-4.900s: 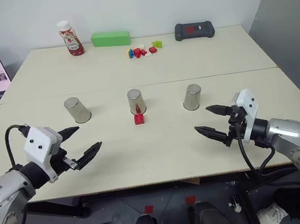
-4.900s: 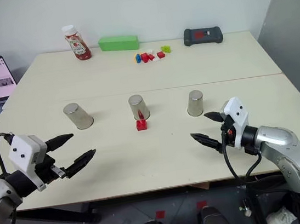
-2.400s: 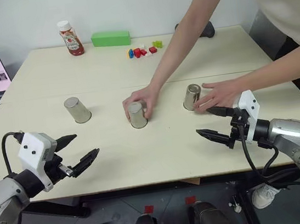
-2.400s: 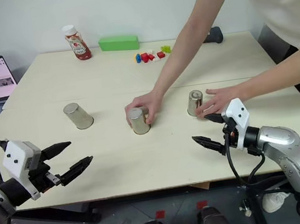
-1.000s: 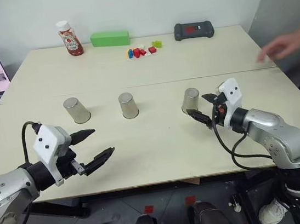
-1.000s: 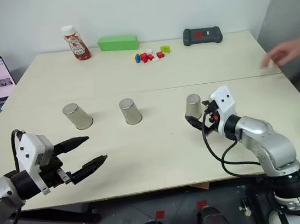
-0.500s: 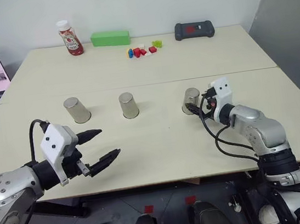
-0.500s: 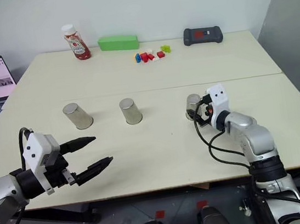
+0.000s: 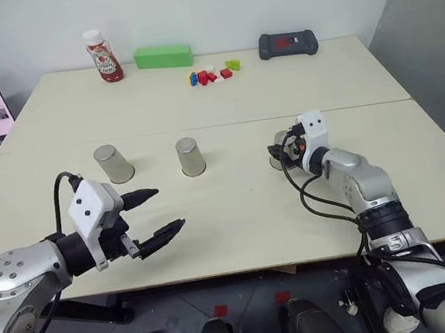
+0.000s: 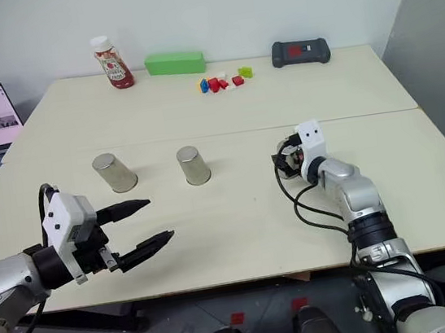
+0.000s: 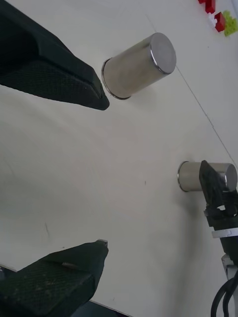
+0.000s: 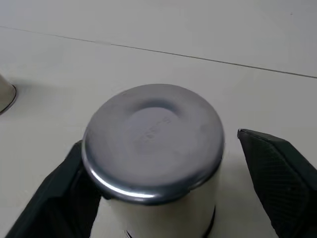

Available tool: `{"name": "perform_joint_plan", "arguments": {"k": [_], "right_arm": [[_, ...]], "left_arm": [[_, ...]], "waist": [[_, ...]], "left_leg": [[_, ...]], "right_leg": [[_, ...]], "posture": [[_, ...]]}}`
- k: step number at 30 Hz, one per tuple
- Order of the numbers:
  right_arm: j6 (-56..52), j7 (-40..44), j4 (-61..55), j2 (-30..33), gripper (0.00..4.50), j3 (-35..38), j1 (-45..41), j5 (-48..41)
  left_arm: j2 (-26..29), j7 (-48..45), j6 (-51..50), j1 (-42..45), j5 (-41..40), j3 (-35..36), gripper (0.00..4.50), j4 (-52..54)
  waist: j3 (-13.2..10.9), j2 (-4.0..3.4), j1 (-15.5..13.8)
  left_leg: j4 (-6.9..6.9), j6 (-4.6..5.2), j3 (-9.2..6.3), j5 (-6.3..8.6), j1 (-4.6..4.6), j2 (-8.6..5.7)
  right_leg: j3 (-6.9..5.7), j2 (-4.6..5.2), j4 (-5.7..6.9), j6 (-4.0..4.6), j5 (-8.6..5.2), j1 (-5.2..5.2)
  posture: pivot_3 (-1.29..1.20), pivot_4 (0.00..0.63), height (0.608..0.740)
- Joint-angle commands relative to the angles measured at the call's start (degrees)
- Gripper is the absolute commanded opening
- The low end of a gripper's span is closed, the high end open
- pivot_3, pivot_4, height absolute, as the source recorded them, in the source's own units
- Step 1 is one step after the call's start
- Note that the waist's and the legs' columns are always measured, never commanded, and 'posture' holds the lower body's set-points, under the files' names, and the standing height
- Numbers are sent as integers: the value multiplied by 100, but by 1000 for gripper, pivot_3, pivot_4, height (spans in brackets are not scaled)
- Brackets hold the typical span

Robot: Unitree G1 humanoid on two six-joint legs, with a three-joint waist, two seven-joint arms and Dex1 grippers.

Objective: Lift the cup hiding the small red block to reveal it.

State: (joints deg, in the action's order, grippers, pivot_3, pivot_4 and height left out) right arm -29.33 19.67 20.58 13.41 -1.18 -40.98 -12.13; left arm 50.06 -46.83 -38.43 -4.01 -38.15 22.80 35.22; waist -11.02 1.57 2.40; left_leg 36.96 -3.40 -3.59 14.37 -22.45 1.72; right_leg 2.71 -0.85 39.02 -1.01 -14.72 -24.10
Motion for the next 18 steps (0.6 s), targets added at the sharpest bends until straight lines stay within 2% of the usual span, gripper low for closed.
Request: {"name": "perform_joint_plan", "arguments": {"k": [1, 3, 10, 14, 18], "right_arm": [[187, -32, -48, 22, 3214, 137, -134, 65], [220, -10, -101, 18, 2663, 136, -124, 72], [-100, 97, -1199, 190, 2652, 341, 11, -158], [-526, -72, -1831, 414, 2652, 694, 69, -330], [-800, -394, -1973, 739, 2652, 825, 134, -67]], "left_arm": [[36, 15, 89, 71, 21, 12, 4500, 36], [22, 21, 100, 109, 35, -26, 4500, 9], [2, 39, 95, 124, 35, -75, 4500, 41], [16, 23, 95, 120, 25, -50, 4500, 27], [14, 4, 116, 169, 46, -117, 4500, -19]], "waist": [[0, 0, -3], [0, 0, -3], [-2, -3, -3], [-2, -3, -20], [-2, -3, -18]], "left_leg": [[0, 0, -1, 0, -1, 0], [0, 0, -2, 0, -1, 0], [-1, 0, -2, 0, -4, 0], [-1, 0, -4, 0, -9, -1], [0, 0, -3, 0, -6, -1]], "right_leg": [[-1, 0, 0, -1, 0, -1], [-1, 0, 0, -1, 0, 0], [-2, 0, 1, -1, 0, -4], [-3, 1, -2, -1, -1, -4], [-2, 1, -2, -2, -1, -4]], "posture": [[0, 150, 740], [0, 150, 740], [0, 150, 740], [0, 150, 740], [0, 150, 740]]}}
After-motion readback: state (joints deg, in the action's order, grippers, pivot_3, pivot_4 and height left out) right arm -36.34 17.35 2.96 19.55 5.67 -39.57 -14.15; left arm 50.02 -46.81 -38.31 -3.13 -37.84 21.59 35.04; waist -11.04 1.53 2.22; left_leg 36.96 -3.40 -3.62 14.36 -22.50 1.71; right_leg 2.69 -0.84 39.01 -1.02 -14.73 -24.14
